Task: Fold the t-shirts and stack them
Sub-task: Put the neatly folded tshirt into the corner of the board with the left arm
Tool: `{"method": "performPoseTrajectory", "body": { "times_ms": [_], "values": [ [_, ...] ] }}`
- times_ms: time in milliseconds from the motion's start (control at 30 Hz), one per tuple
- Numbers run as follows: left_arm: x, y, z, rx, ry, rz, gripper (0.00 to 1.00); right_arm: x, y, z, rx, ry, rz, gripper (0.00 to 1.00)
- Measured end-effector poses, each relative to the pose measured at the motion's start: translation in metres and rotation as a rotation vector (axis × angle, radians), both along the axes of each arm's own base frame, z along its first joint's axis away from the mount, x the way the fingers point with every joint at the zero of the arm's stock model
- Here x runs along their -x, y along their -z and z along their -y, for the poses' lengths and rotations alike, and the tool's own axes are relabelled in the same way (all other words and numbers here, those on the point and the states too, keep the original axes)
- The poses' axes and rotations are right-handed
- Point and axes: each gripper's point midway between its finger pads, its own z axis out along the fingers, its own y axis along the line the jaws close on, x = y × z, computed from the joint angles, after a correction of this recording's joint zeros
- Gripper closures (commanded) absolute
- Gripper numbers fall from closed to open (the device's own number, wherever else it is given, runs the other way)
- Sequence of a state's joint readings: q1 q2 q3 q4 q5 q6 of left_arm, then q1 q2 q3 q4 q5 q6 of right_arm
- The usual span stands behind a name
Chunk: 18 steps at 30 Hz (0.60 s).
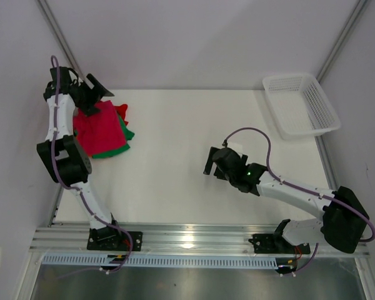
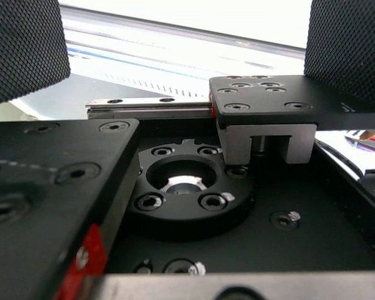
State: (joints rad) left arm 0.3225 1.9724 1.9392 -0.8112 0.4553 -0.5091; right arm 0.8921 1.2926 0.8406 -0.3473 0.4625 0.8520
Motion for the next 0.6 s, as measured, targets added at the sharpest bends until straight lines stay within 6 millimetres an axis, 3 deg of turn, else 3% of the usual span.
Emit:
{"method": "performPoseTrajectory", "body": {
  "times_ms": [67,200,267,600],
  "values": [
    [-0.009,0.017,-0.001,0.021,0.003,-0.017,0.05,0.000,0.001,-0.001,0.005,-0.001,-0.004,0.01],
    [-0.019,0.080,-0.002,0.075,0.006,-0.131,0.05,0.000,0.003,-0.002,0.022,-0.003,-0.017,0.01],
    [-0.022,0.100,0.001,0.103,0.015,-0.154,0.05,0.000,0.002,-0.002,0.027,-0.003,-0.021,0.01],
    [-0.025,0.098,0.000,0.150,0.023,-0.126,0.05,-0.001,-0.001,-0.016,0.035,-0.025,-0.027,0.01]
  ]
}}
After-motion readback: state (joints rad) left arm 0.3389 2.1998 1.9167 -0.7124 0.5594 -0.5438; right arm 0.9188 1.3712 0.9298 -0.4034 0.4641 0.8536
